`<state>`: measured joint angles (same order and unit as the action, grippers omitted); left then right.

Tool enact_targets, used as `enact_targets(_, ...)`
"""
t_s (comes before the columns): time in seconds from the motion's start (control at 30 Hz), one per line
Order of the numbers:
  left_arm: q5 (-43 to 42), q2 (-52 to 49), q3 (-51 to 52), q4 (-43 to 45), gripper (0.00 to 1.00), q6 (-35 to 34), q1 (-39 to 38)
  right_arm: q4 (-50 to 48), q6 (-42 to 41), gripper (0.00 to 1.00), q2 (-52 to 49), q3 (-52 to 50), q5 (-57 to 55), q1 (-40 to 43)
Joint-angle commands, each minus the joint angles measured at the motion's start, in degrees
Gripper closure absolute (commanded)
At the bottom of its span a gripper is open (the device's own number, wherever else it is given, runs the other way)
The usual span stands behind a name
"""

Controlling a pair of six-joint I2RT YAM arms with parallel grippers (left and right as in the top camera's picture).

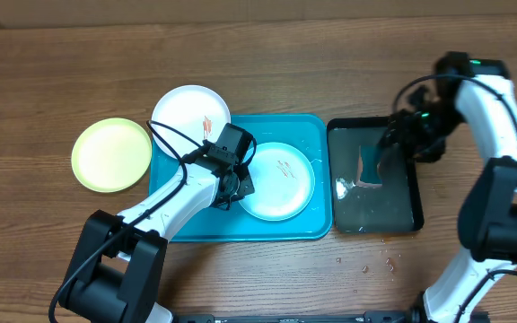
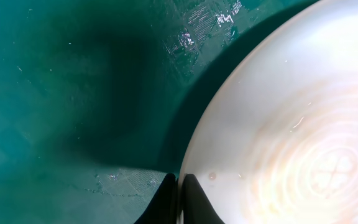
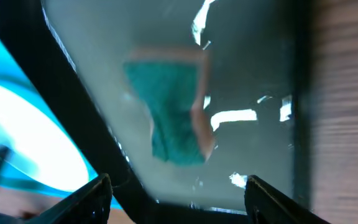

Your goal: Clean dirty plates on tray and stack at the side

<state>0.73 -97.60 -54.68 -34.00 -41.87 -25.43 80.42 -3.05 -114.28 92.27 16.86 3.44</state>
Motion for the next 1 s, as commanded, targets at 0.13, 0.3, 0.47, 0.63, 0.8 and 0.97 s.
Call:
enact_targets(0.13,1.18,0.5,1.07,0.15,0.96,-0.52,-0.22,-0.09,-1.46,0.3,1.44,-2.21,-14.36,-9.05)
enact_targets(0.3,1.18,0.5,1.07,0.04,0.96,-0.55,-0.22,-9.68,-6.56,0.24,1.44,-7.56,-18.05,-11.61)
enact_targets(0.47,1.18,0.5,1.07,0.13,0.96,-0.55,-0.22,-17.94,-6.67,0.24,1.33,-12.37,-18.1,-11.74)
enact_targets(0.63,1.2,0.5,1.07,0.04,0.96,-0.55,-0.22,-23.02,-6.93,0.34,1.33,-14.32,-18.05,-11.74)
enact_targets(0.8,1.2,0.5,1.07,0.04,0.96,-0.55,-0.22,-23.78,-7.23,0.96,1.33,-14.32,-17.16,-11.76)
enact_targets(0.97,1.2,0.5,1.07,0.02,0.96,-0.55,-0.22,-24.48,-7.23,0.04,1.33,-14.29,-17.22,-11.74)
